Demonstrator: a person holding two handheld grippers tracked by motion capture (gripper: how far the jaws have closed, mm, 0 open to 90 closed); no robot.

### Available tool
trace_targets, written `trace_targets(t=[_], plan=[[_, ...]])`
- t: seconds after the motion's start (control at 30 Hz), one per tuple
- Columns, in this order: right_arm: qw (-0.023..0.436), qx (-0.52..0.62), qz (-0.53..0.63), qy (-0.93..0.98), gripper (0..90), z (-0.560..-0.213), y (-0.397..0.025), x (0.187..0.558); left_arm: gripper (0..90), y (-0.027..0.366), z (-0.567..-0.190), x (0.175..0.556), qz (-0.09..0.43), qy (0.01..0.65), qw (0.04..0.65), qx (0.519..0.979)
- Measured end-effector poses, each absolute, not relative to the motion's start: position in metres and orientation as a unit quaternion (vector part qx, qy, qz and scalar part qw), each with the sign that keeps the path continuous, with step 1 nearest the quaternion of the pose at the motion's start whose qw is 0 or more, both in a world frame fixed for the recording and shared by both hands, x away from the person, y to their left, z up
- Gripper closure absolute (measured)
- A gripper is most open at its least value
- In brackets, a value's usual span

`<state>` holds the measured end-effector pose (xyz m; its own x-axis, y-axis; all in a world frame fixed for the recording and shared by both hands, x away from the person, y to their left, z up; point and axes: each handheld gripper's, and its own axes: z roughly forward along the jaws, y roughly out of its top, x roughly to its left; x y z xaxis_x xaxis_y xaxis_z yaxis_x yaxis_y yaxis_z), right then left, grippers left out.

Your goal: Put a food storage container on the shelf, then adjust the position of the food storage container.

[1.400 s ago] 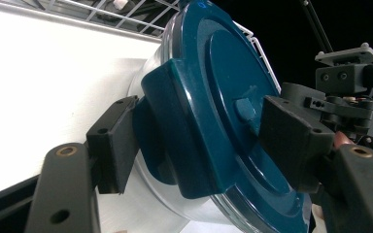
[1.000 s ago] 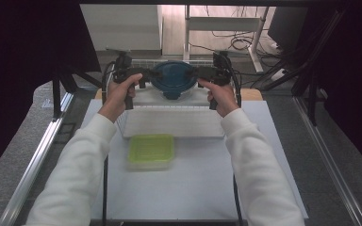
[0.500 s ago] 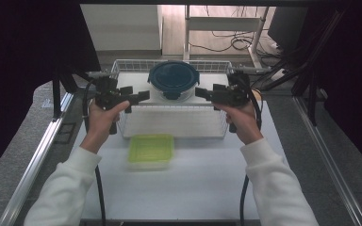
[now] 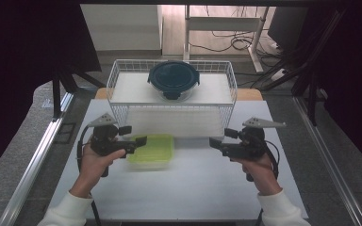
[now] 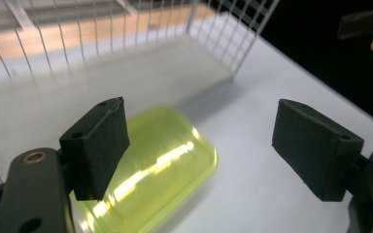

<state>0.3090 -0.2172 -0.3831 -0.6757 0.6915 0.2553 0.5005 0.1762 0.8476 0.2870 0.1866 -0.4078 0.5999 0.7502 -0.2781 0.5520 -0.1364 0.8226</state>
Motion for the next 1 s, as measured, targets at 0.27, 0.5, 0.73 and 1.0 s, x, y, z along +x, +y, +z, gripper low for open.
trace_targets(t=[0.27,0.5,0.73,1.0], plan=[[0.08,0.405,0.468,0.782,21.3,-0.426,-0.223,0.295,23.4,0.186,-0.443,0.277,0.082,0.458,0.462,0.755],[0.077,0.41,0.447,0.791,21.3,-0.443,-0.225,0.29,23.2,0.196,-0.46,0.274,0.082,0.478,0.444,0.754],[0.069,0.417,0.438,0.793,21.3,-0.454,-0.224,0.297,23.2,0.197,-0.47,0.272,0.075,0.487,0.436,0.753],[0.074,0.413,0.445,0.791,21.3,-0.449,-0.224,0.299,22.2,0.202,-0.47,0.265,0.083,0.495,0.438,0.746]])
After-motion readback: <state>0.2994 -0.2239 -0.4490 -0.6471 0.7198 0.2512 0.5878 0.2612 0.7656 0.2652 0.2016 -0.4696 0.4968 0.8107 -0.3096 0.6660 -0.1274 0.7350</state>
